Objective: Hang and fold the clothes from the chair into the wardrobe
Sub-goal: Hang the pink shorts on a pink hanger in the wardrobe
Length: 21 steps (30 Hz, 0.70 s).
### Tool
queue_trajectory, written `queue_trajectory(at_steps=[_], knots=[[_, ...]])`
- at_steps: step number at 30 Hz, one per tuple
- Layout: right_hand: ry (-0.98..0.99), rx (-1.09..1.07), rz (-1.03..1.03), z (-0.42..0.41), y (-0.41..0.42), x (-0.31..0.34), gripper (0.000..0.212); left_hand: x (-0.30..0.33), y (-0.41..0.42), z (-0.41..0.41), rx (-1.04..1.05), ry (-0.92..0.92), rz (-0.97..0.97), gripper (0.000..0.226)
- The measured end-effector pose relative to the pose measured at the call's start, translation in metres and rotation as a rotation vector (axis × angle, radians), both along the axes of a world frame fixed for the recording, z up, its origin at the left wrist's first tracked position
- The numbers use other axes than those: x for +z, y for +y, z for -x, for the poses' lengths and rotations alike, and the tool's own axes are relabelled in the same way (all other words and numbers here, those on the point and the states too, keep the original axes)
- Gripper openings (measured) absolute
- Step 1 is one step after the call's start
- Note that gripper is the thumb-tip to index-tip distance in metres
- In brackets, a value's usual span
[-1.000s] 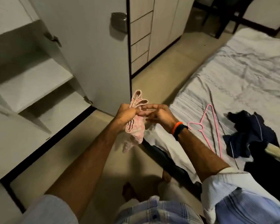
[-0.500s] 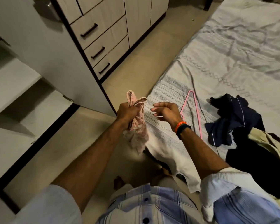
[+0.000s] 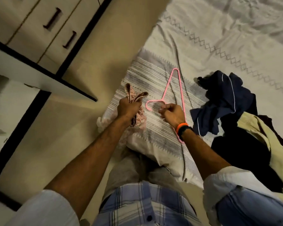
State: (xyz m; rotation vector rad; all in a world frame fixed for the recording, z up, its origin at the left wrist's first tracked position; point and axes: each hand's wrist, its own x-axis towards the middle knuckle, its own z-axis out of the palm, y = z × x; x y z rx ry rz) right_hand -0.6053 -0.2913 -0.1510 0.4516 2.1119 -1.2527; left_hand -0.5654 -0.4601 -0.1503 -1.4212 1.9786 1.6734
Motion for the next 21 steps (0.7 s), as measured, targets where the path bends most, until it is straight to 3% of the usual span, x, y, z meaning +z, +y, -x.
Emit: queue_trajectory(at_steps=[5,12,21], knots=[[0.028,0.121,-0.177,0.018,0.007,-0.049,0.011,-0.045,0.012,0.027,-0.062,-0.096,0.003,0.030],[0.078,0.249,-0.473,0.040,-0.008,-0.118,0.050,-0.091,0.010,0.061,-0.107,-0.174,-0.010,0.036],[0.049,0.115,-0.616,0.054,-0.024,-0.155,0.033,-0.112,-0.007,0.066,-0.076,-0.237,-0.113,0.031]])
